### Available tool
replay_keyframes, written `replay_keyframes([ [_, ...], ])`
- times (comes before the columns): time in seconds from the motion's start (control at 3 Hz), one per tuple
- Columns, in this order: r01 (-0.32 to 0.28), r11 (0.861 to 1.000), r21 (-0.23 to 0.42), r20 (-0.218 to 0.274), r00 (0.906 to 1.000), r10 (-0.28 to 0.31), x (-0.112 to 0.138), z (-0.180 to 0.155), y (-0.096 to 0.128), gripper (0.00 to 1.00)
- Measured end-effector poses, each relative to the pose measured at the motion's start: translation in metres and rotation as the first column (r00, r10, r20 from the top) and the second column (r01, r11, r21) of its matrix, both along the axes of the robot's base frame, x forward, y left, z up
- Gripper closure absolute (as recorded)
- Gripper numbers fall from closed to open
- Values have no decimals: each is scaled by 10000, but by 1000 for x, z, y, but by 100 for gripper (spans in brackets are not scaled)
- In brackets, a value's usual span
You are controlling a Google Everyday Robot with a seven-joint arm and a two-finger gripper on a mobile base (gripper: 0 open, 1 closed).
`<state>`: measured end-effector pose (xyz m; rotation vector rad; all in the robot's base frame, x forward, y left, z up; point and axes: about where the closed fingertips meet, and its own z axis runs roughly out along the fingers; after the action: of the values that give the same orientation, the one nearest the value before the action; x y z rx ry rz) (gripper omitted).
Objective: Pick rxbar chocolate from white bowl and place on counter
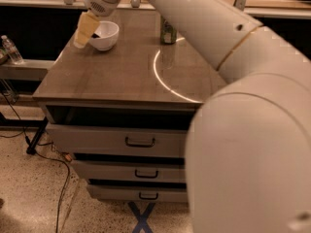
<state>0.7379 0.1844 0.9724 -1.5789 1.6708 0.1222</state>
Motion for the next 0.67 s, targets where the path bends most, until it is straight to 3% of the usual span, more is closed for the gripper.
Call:
replay_keyframes([
  [0.33,152,9999,74,-169,9997,-151,29,-14,37,0],
  [0.67,838,9957,-399,-384,9956,-854,57,-43,51,0],
])
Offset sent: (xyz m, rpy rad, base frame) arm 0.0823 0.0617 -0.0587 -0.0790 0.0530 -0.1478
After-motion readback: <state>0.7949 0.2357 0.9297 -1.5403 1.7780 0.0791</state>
